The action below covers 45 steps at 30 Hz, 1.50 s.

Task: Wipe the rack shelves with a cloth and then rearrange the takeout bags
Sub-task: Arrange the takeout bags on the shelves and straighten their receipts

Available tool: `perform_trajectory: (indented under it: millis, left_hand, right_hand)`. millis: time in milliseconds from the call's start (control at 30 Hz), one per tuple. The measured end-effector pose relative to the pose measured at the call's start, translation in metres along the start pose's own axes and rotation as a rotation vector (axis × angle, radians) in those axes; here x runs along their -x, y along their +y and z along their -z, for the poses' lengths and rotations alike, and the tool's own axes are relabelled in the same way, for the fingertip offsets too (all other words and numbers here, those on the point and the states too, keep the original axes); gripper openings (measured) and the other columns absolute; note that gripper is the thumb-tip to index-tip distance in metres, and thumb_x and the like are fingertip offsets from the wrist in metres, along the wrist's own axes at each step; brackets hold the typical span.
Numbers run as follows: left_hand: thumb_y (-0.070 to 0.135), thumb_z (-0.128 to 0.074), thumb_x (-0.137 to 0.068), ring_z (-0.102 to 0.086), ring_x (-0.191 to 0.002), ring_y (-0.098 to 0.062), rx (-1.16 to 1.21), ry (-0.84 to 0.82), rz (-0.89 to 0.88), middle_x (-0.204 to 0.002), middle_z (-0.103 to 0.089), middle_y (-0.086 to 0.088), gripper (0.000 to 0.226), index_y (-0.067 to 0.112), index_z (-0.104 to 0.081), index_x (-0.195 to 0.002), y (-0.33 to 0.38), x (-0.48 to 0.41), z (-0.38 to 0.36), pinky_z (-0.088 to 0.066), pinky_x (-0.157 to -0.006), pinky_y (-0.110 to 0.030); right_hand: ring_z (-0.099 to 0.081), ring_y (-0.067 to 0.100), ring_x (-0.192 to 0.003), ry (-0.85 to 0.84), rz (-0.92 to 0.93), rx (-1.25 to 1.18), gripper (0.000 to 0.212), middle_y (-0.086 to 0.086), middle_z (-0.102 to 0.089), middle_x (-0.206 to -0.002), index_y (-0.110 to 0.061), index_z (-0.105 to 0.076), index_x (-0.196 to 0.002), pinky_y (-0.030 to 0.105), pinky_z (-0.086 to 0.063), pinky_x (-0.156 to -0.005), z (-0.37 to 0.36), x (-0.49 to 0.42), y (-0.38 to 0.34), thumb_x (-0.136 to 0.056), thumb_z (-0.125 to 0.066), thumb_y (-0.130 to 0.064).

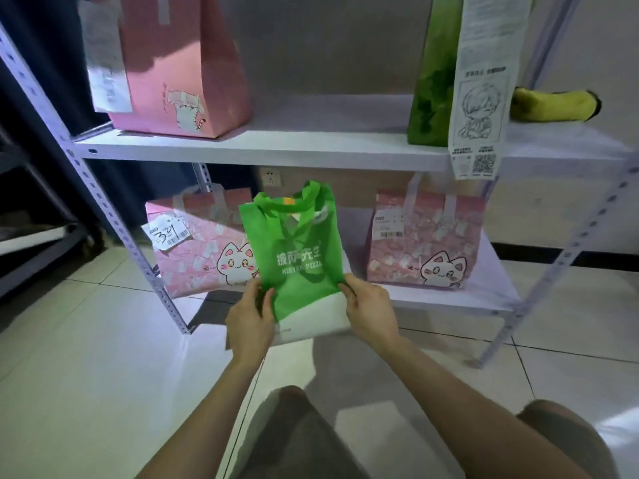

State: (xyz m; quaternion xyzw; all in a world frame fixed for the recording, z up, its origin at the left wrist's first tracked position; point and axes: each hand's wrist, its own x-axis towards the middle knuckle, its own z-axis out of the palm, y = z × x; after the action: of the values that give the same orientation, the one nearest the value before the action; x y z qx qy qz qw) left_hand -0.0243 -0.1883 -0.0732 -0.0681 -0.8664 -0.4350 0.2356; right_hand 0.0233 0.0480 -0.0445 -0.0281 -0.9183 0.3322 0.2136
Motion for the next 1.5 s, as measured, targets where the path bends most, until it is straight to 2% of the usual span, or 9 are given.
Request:
perform_trajectory:
  millis: [133,233,400,667,800,1033,1167,1300,1500]
  left_hand:
    - [0.033,-0.066,-0.104,-0.067,-0.071,-0.021,0.03,0.055,-0.002,-0.092,-0.074,0.014,0.012,0.032,-0.057,-0.112,0.021,-0.058,-0.019,-0.048,-0.062,-0.036]
    - [0.025,-0.068,-0.102,-0.066,-0.076,-0.025,-0.004,0.01,0.052,-0.091,-0.074,0.007,0.017,0.03,-0.054,-0.109,0.015,-0.089,-0.048,-0.045,-0.063,-0.036]
    - [-0.002,-0.063,-0.094,-0.069,-0.104,-0.04,-0.131,-0.32,0.178,-0.113,-0.075,-0.016,0.038,0.012,-0.06,-0.13,-0.036,-0.089,-0.096,-0.057,-0.087,-0.048]
    - [0.007,-0.073,-0.098,-0.068,-0.12,-0.021,0.127,-0.404,0.287,-0.126,-0.072,-0.002,0.036,0.014,-0.06,-0.131,-0.057,-0.078,-0.06,-0.055,-0.108,-0.042]
    - [0.008,-0.075,-0.097,-0.074,-0.11,-0.02,0.125,-0.338,0.357,-0.114,-0.078,-0.001,0.03,0.015,-0.066,-0.125,-0.088,-0.054,-0.005,-0.058,-0.107,-0.045]
    - [0.025,-0.071,-0.095,-0.07,-0.092,-0.022,0.019,0.047,0.489,-0.095,-0.072,0.003,0.017,0.019,-0.066,-0.11,-0.111,-0.084,0.087,-0.054,-0.078,-0.032]
    - [0.037,-0.079,-0.089,-0.067,-0.097,-0.025,0.016,0.267,0.487,-0.109,-0.065,-0.008,0.044,0.019,-0.053,-0.12,-0.119,-0.13,0.104,-0.055,-0.077,-0.037]
    - [0.043,-0.083,-0.089,-0.063,-0.114,-0.025,-0.013,0.281,0.49,-0.13,-0.061,-0.008,0.066,0.015,-0.048,-0.137,-0.123,-0.17,0.105,-0.054,-0.097,-0.041]
    - [0.036,-0.074,-0.098,-0.07,-0.115,-0.029,0.041,0.114,0.553,-0.124,-0.073,-0.008,0.04,0.008,-0.063,-0.125,-0.132,-0.216,0.099,-0.057,-0.102,-0.046]
  right_hand:
    - [-0.048,0.008,-0.057,0.081,-0.077,-0.102,0.012,0.0,-0.063,-0.072,-0.021,-0.06,-0.097,0.028,-0.026,-0.053,0.008,-0.051,0.0,-0.108,-0.054,-0.021]
    - [-0.057,0.014,-0.066,0.043,-0.212,-0.064,0.014,0.002,-0.068,-0.084,-0.017,-0.063,-0.113,0.019,-0.038,-0.054,-0.008,-0.079,0.012,-0.109,-0.049,-0.015]
    - [-0.07,0.036,-0.11,-0.385,-0.478,0.037,0.045,0.015,-0.074,-0.118,-0.012,-0.061,-0.141,0.048,-0.059,-0.096,-0.045,-0.082,0.051,-0.1,-0.069,-0.029]
    - [-0.069,0.034,-0.106,-0.348,-0.542,0.227,0.056,0.014,-0.072,-0.12,-0.004,-0.06,-0.132,0.041,-0.059,-0.091,-0.037,-0.059,0.045,-0.093,-0.075,-0.042]
    - [-0.066,0.022,-0.085,-0.67,-0.348,0.473,0.025,0.006,-0.069,-0.094,-0.009,-0.07,-0.102,0.027,-0.048,-0.068,-0.037,-0.056,-0.005,-0.09,-0.072,-0.031]
    - [-0.066,0.026,-0.09,-0.541,0.088,0.292,0.02,0.003,-0.071,-0.099,-0.017,-0.069,-0.105,0.034,-0.051,-0.073,-0.059,-0.125,-0.143,-0.097,-0.069,-0.036]
    - [-0.067,0.026,-0.095,-0.509,0.126,0.233,0.024,0.005,-0.071,-0.109,-0.013,-0.067,-0.114,0.042,-0.06,-0.084,-0.085,-0.134,-0.151,-0.099,-0.065,-0.032]
    - [-0.066,0.031,-0.101,-0.525,0.086,0.294,0.028,0.01,-0.063,-0.116,-0.01,-0.057,-0.12,0.042,-0.057,-0.081,-0.11,-0.143,-0.144,-0.098,-0.067,-0.025]
    - [-0.049,0.044,-0.139,-0.428,-0.144,0.152,0.096,0.03,-0.033,-0.159,0.002,-0.002,-0.163,0.046,-0.047,-0.108,-0.159,-0.156,-0.151,-0.097,-0.069,-0.016]
